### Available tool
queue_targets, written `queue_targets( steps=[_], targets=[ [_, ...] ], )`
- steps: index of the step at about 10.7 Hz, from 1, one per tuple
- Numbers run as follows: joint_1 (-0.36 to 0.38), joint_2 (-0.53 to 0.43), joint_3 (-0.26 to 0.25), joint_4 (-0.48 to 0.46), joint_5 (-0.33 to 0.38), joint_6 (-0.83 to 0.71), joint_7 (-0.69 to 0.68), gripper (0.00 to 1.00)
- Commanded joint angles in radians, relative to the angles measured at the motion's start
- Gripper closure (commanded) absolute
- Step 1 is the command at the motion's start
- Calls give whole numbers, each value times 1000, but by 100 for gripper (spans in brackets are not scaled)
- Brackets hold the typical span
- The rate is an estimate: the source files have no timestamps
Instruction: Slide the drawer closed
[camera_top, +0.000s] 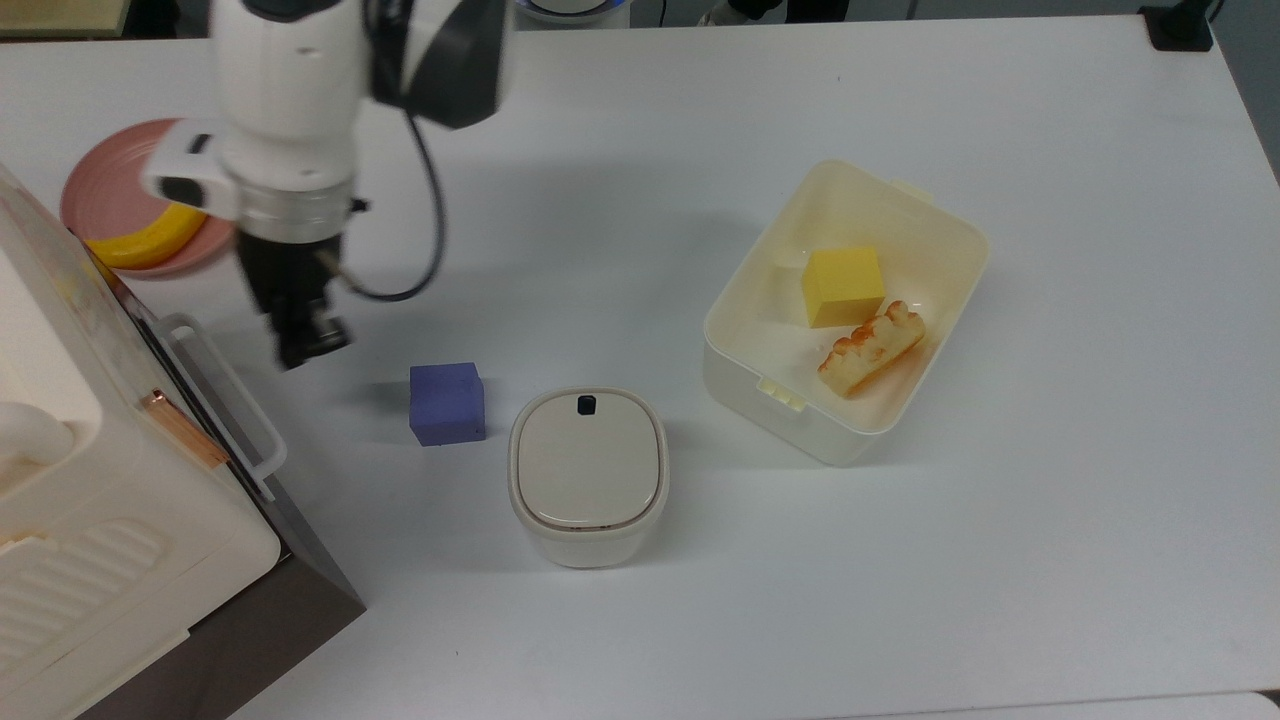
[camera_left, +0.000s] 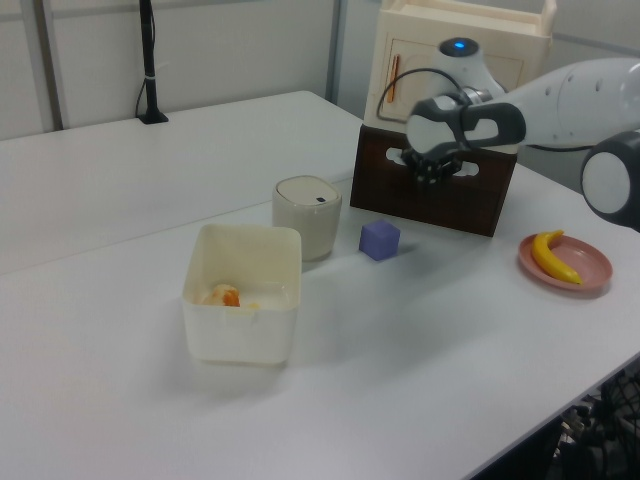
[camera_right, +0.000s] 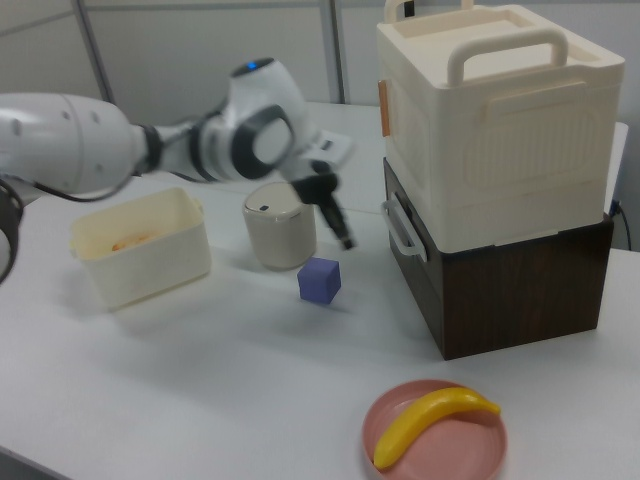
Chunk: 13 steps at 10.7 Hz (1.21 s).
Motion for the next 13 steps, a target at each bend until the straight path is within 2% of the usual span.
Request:
queue_targets(
  steps=[1, 3, 4, 5, 6, 7, 9, 13],
  targets=[
    [95, -201, 36, -117, 97, -292, -290, 86],
    [131, -345, 36, -181, 162, -396, -494, 57],
    [143, -393, 38, -188, 193, -458, -568, 36],
    [147, -410, 53, -182, 205, -516, -616, 5],
    [129, -416, 105, -177, 205, -523, -654, 0],
    [108, -416, 125, -175, 204, -523, -724, 0],
    [91, -398, 127, -154, 205, -524, -797, 0],
    [80, -387, 125, -134, 196, -536, -747, 0]
  ],
)
